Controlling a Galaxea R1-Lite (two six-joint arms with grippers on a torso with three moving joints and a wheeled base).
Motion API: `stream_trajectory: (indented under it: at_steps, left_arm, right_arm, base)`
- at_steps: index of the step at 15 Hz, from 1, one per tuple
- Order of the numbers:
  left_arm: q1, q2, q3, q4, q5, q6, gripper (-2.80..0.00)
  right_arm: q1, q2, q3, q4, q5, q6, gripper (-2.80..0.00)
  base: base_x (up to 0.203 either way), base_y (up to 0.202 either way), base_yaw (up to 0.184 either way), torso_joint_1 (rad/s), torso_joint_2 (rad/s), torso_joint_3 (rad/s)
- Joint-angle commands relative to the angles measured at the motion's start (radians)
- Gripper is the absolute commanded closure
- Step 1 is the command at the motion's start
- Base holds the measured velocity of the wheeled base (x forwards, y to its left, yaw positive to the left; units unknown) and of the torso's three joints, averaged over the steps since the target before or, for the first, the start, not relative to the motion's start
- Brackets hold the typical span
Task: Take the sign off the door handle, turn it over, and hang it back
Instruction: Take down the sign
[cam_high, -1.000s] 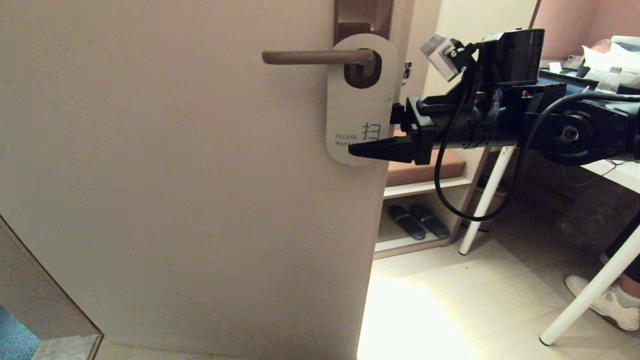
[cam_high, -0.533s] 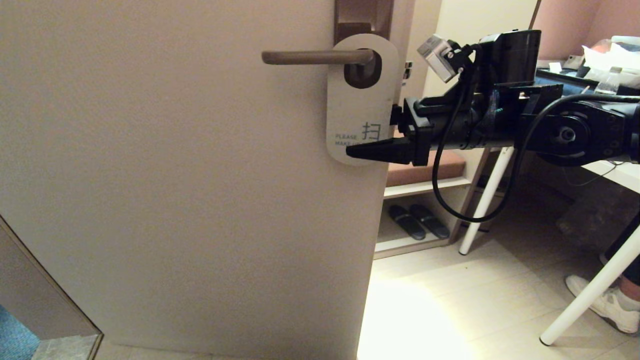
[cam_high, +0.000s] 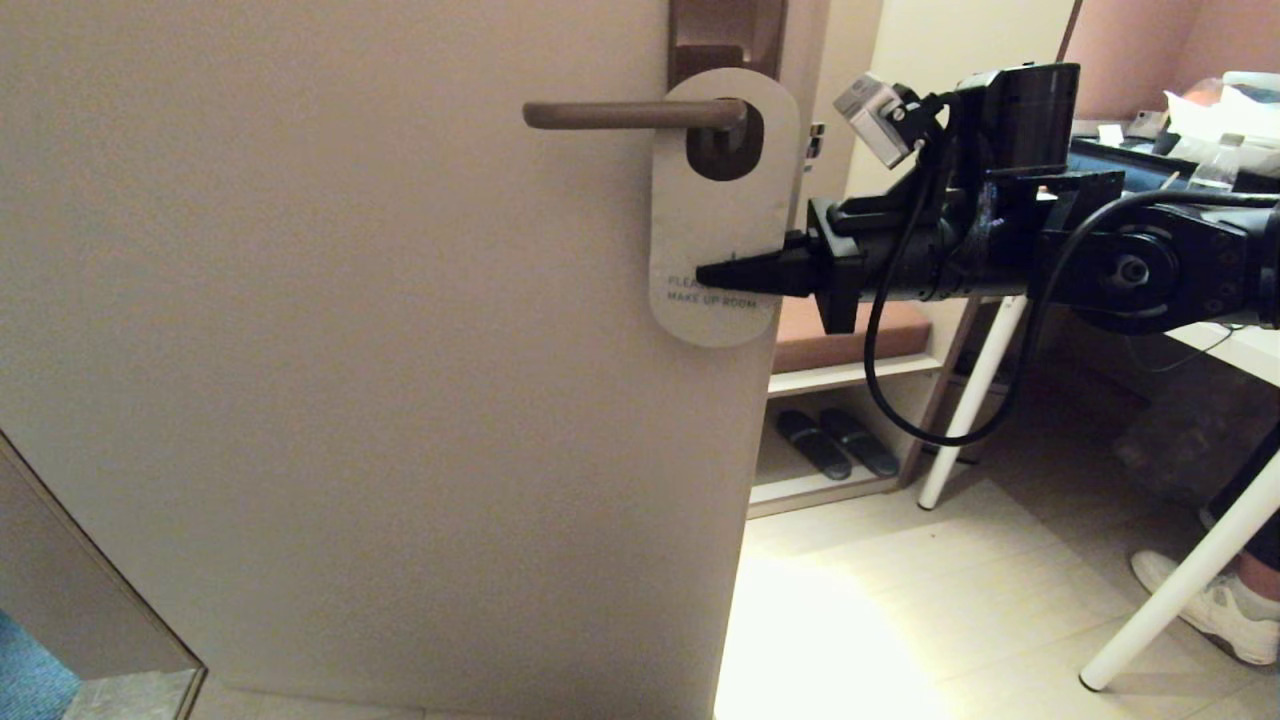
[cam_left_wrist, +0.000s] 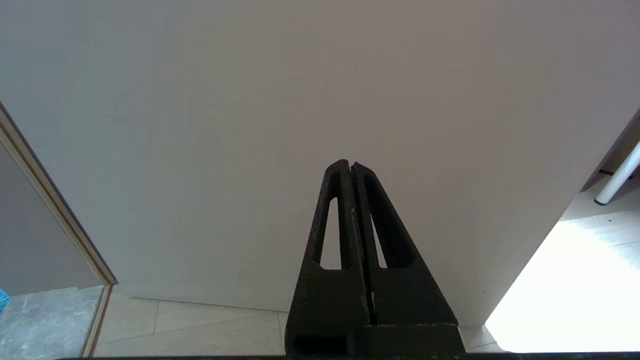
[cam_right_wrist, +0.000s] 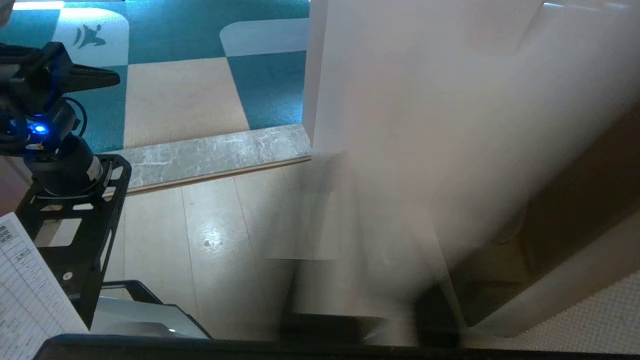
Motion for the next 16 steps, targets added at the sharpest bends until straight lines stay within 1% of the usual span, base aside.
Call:
stream_trajectory:
  at_steps: [1,14,16]
  left_arm:
    - [0.0,0.001,0.0,0.0,0.0,-0.001,0.0]
    - [0.0,0.001,0.0,0.0,0.0,-0.001,0.0]
    - [0.0,0.001,0.0,0.0,0.0,-0.001,0.0]
  right_arm:
    - [0.001,-0.002,0.001,-0.002,0.006,-0.005,0.0]
    - [0.002,-0.027,0.021,0.004,-0.001,-0.003,0.0]
    - [0.005,-0.037,0.033,0.004,-0.032,-0.003,0.0]
  base:
    - [0.0,0.0,0.0,0.0,0.0,0.0]
    - [0.0,0.0,0.0,0.0,0.0,0.0]
    - [0.0,0.0,0.0,0.0,0.0,0.0]
